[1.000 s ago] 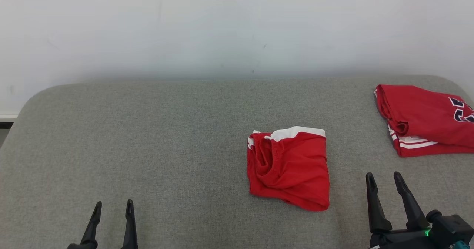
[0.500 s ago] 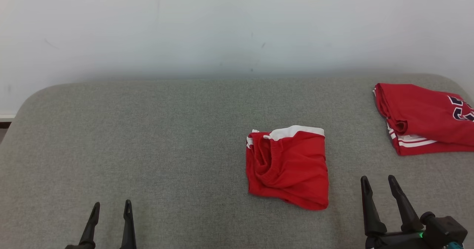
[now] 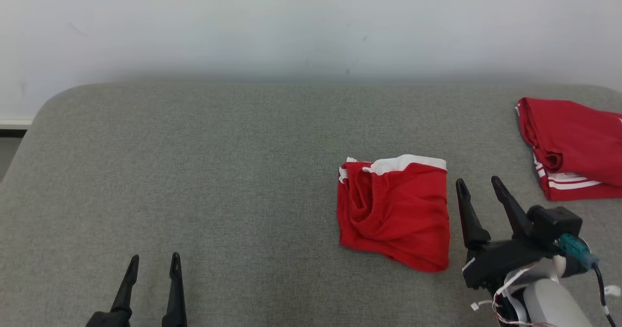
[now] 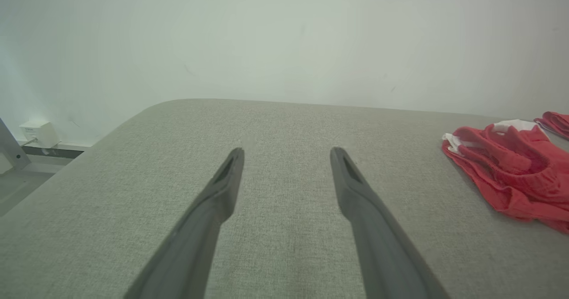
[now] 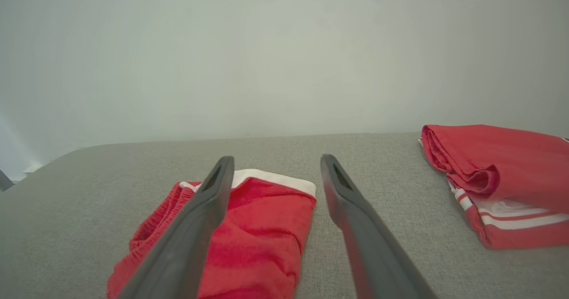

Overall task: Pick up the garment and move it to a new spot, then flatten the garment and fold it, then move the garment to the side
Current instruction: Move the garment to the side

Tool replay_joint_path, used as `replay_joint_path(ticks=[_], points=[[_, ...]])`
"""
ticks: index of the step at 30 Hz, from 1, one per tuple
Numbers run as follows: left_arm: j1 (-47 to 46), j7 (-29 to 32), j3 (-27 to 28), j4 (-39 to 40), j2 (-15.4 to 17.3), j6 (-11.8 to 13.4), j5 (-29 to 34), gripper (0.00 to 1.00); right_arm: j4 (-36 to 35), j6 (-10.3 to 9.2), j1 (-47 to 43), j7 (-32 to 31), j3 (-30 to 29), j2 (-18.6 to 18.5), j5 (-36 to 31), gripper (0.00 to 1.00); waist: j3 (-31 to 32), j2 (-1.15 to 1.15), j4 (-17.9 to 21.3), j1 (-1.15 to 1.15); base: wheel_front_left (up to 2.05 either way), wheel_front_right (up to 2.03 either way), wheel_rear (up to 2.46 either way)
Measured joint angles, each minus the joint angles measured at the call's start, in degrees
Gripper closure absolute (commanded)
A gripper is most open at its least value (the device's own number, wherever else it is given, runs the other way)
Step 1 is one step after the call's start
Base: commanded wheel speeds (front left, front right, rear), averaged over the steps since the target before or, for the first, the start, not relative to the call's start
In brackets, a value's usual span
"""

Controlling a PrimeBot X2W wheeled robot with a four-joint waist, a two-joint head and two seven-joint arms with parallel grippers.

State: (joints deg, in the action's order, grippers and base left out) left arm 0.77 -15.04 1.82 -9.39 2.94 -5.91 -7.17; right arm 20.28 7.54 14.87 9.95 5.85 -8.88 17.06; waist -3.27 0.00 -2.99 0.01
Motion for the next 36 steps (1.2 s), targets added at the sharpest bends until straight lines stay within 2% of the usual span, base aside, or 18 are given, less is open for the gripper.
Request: replay_joint_path(ticks=[11, 25, 26, 27, 28, 32, 36], points=[[-2.4, 0.0, -2.0, -0.7, 0.0, 0.4, -1.3, 0.00, 18.1, 0.00, 10.8, -7.9, -1.2, -0.6, -2.4, 0.00, -3.1, 0.00, -3.4, 0.00, 0.00, 0.00, 0.00], [-3.3, 0.0, -2.1, -0.9, 0.0, 0.8, -1.5, 0.00, 33.1, 0.00, 15.9, -8.5, -1.1, 1.9, -2.5, 0.00, -4.7, 0.00, -4.5, -0.01, 0.00, 0.00, 0.00], [-3.3, 0.0, -2.1, -0.9, 0.0, 0.8, -1.5, 0.00, 33.6, 0.00, 16.2, -8.5, -0.8, 2.1, -2.2, 0.51, -4.7, 0.00, -4.4, -0.01, 0.00, 0.00, 0.00], [-3.3, 0.0, -2.1, -0.9, 0.0, 0.9, -1.5, 0.00, 34.0, 0.00, 16.4, -8.4, -0.5, 2.3, -1.7, 0.71, -4.8, 0.00, -4.3, -0.01, 0.00, 0.00, 0.00], [-3.3, 0.0, -2.1, -0.9, 0.0, 0.9, -1.5, 0.00, 34.3, 0.00, 16.7, -8.2, -0.2, 2.4, -1.4, 1.00, -4.8, 0.00, -4.3, -0.01, 0.00, 0.00, 0.00], [-3.4, 0.0, -2.2, -0.9, 0.0, 0.9, -1.6, 0.00, 34.9, 0.02, 17.9, -7.0, 1.7, 1.6, -1.1, 1.00, -5.3, 0.00, -3.7, -0.01, 0.00, 0.00, 0.00], [-4.5, 0.0, -2.8, -0.7, 0.0, 0.8, -1.6, 0.00, 34.3, 0.01, 20.7, -6.7, 5.0, -1.9, -1.4, 1.00, -6.5, 0.01, -3.0, -0.01, 0.00, 0.00, 0.00]])
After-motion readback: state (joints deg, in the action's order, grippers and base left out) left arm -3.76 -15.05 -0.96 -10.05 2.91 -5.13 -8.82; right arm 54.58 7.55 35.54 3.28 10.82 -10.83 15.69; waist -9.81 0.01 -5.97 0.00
